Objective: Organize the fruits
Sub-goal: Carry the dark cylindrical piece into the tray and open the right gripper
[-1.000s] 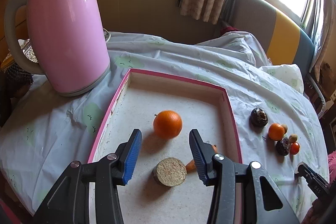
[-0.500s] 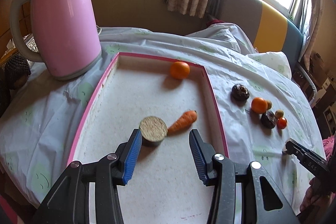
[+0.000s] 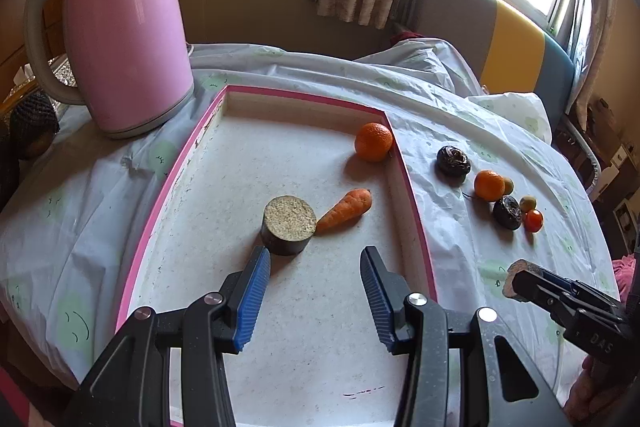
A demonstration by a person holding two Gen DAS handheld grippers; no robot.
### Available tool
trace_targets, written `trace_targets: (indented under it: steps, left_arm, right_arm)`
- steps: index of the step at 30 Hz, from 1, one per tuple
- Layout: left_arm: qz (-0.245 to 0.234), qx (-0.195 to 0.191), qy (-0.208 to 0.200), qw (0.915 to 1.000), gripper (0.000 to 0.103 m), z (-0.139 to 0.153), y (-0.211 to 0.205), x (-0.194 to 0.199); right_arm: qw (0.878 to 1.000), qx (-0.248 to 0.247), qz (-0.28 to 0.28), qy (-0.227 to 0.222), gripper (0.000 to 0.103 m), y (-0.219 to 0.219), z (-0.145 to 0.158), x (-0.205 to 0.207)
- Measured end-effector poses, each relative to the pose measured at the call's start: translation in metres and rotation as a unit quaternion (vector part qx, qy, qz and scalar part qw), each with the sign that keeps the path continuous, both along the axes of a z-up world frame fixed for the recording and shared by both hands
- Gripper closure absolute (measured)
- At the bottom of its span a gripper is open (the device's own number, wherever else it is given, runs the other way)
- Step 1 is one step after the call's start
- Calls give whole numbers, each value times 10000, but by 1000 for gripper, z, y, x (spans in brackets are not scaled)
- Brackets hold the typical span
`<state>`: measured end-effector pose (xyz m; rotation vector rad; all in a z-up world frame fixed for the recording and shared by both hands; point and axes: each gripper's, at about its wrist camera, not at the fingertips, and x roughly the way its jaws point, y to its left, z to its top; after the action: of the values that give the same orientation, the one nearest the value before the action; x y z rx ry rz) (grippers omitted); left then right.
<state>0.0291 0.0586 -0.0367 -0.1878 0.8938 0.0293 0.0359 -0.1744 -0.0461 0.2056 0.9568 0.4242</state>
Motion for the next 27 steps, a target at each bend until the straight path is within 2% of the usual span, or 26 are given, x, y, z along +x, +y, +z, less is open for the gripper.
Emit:
trace_targets:
  steps: [9,14,17,23,25,26,27]
  left_arm:
    - [313,-68,-53,9995,55,0,23,-7]
    - [435,-99,-109,9989,55,2,33,-12]
    - [443,-115,-107,9989,55,1,36,-13]
    - [478,-151,-104,9987,55,0,39,-16]
    - [466,-133,-133,9987,55,1,36,-16]
    - [448,-128,-148,9988,55,2,35,-16]
    - [429,-126,-145,9989,55,2,34,-16]
  right_arm:
    - [9950,481,870,-84,64,65,25,-3]
    - [9912,402,1258,-134,63,103,28,-1]
    - [9909,281,1307,-163,62,115,25,0]
    - [9921,-129,1144,-495,47,113,24,-7]
    - [9914,-352,1004,-757,35,108,28,-12]
    - [9908,-454,921,-884,21,105,30,-15]
    - [9897,-535,845,-1027,12,101,32,-18]
